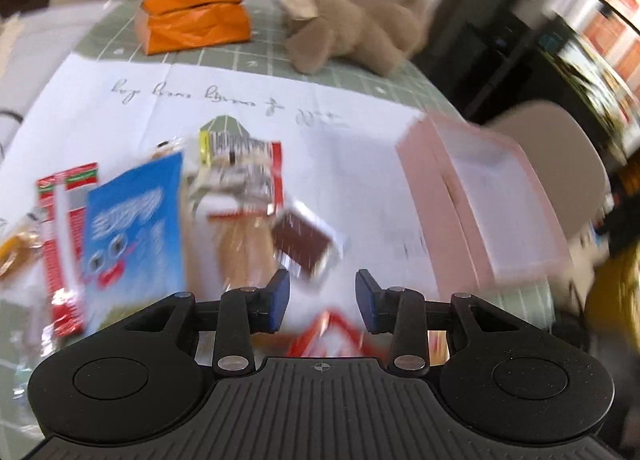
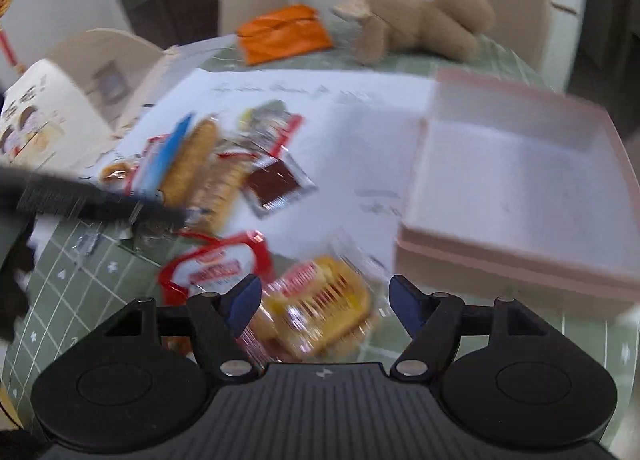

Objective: Organize snacks
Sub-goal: 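Move the left tool over the snack pile toward the brown square packet, then close the left gripper on the brown square packet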

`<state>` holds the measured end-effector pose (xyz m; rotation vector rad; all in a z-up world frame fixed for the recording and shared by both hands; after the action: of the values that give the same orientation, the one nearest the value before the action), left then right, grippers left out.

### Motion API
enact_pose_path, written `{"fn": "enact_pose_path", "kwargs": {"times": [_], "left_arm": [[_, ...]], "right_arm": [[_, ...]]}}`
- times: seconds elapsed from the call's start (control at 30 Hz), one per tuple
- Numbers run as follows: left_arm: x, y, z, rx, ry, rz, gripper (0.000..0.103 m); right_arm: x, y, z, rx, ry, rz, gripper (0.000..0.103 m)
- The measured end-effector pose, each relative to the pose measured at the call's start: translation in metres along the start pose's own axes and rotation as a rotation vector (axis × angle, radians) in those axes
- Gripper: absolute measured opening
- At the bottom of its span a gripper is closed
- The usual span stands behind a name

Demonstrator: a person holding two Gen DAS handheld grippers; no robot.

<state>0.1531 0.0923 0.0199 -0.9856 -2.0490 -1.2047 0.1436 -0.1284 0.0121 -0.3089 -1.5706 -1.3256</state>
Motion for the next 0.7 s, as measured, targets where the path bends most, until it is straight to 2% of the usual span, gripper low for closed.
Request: {"fn": "enact_pose_path", "kwargs": {"times": [0.1, 0.17, 0.23, 0.33, 0.37, 0.43, 0.6, 0.63, 0.7], "left_arm": [[-0.030, 0.022, 0.005, 0.106, 0.046, 0.018, 0.040], [-0.046, 0.034, 0.004, 0.112, 0.093, 0.010, 0.040], [-0.061, 0.040, 0.000, 0.048, 0.130, 0.032, 0.040], [-0.078, 0.036, -0.002, -0.108, 0.196, 0.079, 0.040], [-0.078, 0.032, -0.003, -0.159, 0.205, 0.087, 0.037], [-0.073, 0.020, -0.006, -0.265, 0.188, 0.098, 0.036], [-0.048, -0.029, -0.017, -0.533, 0.083, 0.170, 0.038], [-0.041, -0.038, -0.015, -0.555, 0.081, 0.182, 0.038], [-0.024, -0.046, -0.007, -0.508, 0.096, 0.158, 0.037]], "right_arm": [[0.002, -0.009, -0.002, -0.042, -0.004, -0.020, 0.071], [0.000, -0.014, -0.002, -0.060, -0.020, -0.030, 0.071], [-0.002, -0.019, -0.004, -0.070, -0.038, -0.033, 0.071], [-0.004, -0.025, -0.005, -0.079, -0.036, -0.025, 0.071], [-0.004, -0.026, -0.006, -0.078, -0.036, -0.025, 0.071], [-0.004, -0.027, -0.009, -0.080, -0.036, -0.028, 0.071], [-0.007, -0.030, -0.015, -0.106, -0.016, -0.023, 0.074], [-0.007, -0.030, -0.016, -0.109, -0.013, -0.023, 0.075], [-0.010, -0.032, -0.017, -0.109, -0.006, -0.020, 0.076]]}}
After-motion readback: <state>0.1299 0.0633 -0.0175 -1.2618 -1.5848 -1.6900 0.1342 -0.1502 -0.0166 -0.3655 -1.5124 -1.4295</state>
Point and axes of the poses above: each gripper's, at about its wrist camera, not at the fingertips, and x roughly against the way its jaws point, z to its left, y to its top, the point moved 7 cm from there along -x, roughly the way its jaws point, and after that the axes turned 7 degrees about -y, right-handed, at the moved point
